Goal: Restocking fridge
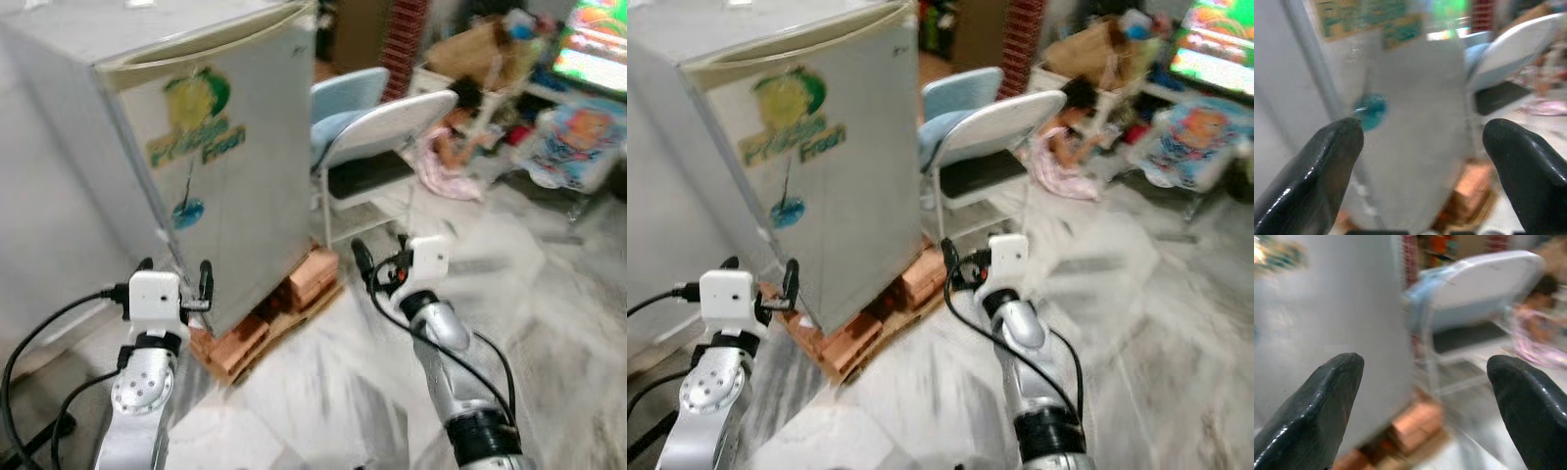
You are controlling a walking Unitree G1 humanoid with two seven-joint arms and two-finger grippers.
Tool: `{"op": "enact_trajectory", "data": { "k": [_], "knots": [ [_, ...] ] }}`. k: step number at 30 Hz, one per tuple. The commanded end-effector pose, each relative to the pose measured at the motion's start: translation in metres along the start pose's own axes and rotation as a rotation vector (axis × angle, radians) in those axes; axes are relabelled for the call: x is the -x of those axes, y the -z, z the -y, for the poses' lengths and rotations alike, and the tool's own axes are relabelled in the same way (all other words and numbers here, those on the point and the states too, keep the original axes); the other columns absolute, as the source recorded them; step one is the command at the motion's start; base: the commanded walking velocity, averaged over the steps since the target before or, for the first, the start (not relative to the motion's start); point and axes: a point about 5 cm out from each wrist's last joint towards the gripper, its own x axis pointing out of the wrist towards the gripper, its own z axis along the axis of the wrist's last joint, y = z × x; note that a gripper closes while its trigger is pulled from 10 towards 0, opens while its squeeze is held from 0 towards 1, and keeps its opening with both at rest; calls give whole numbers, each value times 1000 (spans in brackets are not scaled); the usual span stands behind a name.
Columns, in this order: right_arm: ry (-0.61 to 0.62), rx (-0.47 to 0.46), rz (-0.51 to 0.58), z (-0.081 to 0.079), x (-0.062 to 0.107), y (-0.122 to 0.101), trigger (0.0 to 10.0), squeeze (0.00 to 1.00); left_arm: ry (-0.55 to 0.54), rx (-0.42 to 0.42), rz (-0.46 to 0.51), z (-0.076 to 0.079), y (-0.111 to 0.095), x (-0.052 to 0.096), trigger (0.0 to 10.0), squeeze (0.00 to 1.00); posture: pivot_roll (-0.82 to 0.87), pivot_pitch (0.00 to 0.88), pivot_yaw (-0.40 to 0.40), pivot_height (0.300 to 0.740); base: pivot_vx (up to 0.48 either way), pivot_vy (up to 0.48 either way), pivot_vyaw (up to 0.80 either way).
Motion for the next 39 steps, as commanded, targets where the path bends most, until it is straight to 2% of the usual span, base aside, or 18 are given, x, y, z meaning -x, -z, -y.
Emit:
{"op": "enact_trajectory", "data": {
  "k": [1, 14, 30, 34, 39],
  "knots": [
    [-24, -9, 26, -9, -4, -5, 10000, 0, -23, -30, -2, -9, 1, 1, 10000, 0, 2, 24, 24, 740, 0, 480, -800],
    [-50, -6, 39, -16, -10, -7, 10000, 0, -12, -9, 1, -10, 2, 3, 10000, 0, 11, 21, 26, 740, 0, 480, -74],
    [-42, 2, 50, -14, -12, -9, 10000, 0, 24, -16, 42, -4, -5, -3, 10000, 0, 8, 24, 29, 740, 0, 476, -763],
    [-43, 4, 48, -14, -12, -8, 10000, 0, 45, -22, 57, 0, -7, -1, 10000, 0, 11, 26, 27, 740, 357, 127, -241],
    [-48, 6, 45, -15, -12, -7, 10000, 0, 60, -20, 65, 2, -7, 0, 10000, 0, 13, 25, 25, 740, 0, 0, 0]
  ]
}}
